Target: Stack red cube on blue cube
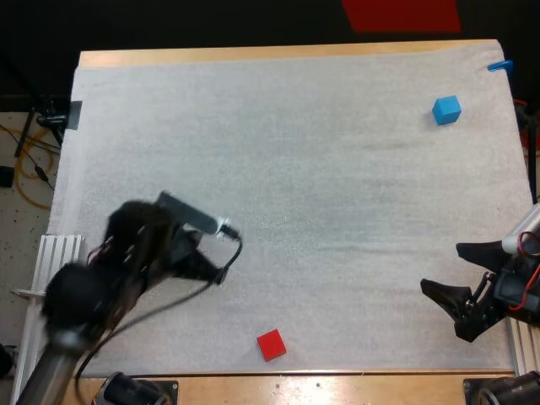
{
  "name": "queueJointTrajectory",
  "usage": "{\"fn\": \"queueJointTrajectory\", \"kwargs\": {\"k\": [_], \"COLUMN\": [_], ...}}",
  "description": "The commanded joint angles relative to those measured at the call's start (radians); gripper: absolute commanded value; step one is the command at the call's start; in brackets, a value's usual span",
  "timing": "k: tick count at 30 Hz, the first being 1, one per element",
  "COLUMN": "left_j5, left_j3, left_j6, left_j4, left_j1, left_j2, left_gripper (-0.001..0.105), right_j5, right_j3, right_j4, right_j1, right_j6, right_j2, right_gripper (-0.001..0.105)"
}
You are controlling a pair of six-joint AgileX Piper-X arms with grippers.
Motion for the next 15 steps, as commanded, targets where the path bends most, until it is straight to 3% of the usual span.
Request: {"fn": "queueJointTrajectory", "kwargs": {"k": [1,10,13,15], "left_j5": [-0.020,0.018,0.020,0.020], "left_j3": [-0.007,-0.007,-0.007,-0.007], "left_j6": [0.001,0.001,0.001,0.001], "left_j4": [0.025,0.166,0.222,0.247], "left_j1": [0.000,0.000,0.000,0.000], "left_j2": [-0.055,-0.322,-0.384,-0.421], "left_gripper": [0.000,0.000,0.006,0.015], "right_j5": [-0.006,-0.030,-0.057,-0.070], "right_j3": [-0.009,-0.009,-0.009,-0.009], "right_j4": [-0.009,-0.009,-0.011,-0.020], "right_j1": [0.003,0.006,0.006,0.006], "right_j6": [-0.003,-0.007,-0.010,-0.010], "right_j2": [-0.001,-0.001,-0.001,0.017], "right_gripper": [0.072,0.072,0.072,0.072]}}
